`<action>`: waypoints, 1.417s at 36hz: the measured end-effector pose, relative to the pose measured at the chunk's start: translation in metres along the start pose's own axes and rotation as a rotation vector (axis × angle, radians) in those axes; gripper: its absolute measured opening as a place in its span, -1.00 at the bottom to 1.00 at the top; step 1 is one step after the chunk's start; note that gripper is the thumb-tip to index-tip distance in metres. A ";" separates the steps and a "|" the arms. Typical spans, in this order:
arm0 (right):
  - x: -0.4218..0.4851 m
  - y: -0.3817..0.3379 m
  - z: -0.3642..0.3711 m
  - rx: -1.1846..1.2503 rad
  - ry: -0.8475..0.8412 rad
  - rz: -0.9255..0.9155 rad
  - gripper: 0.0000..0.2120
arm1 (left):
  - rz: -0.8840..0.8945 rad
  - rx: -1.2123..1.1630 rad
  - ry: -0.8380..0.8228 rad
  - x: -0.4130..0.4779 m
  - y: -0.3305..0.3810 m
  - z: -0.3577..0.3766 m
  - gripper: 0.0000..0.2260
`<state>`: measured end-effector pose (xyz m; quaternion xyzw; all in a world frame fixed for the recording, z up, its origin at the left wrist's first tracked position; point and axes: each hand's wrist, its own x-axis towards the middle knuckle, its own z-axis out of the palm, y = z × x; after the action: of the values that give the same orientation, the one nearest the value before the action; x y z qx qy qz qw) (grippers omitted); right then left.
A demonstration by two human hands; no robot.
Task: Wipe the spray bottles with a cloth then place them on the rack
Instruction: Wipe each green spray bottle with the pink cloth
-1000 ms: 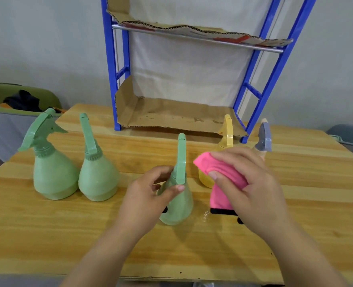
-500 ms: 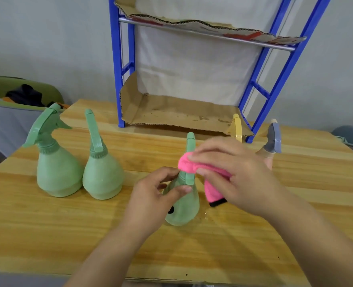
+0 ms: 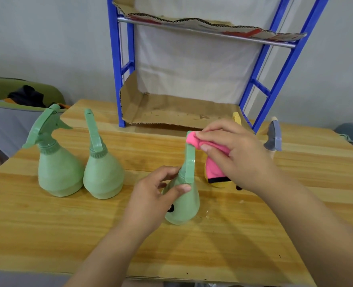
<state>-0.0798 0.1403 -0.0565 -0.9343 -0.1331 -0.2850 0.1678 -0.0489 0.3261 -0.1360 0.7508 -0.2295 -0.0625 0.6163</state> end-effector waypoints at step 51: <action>-0.048 -0.039 0.068 0.197 0.427 0.036 -0.87 | 0.040 -0.315 0.019 -0.002 0.018 -0.016 -0.73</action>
<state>-0.0991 0.1946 -0.1281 -0.8342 -0.1053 -0.4586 0.2877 -0.0494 0.3391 -0.1153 0.6407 -0.2257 -0.0785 0.7296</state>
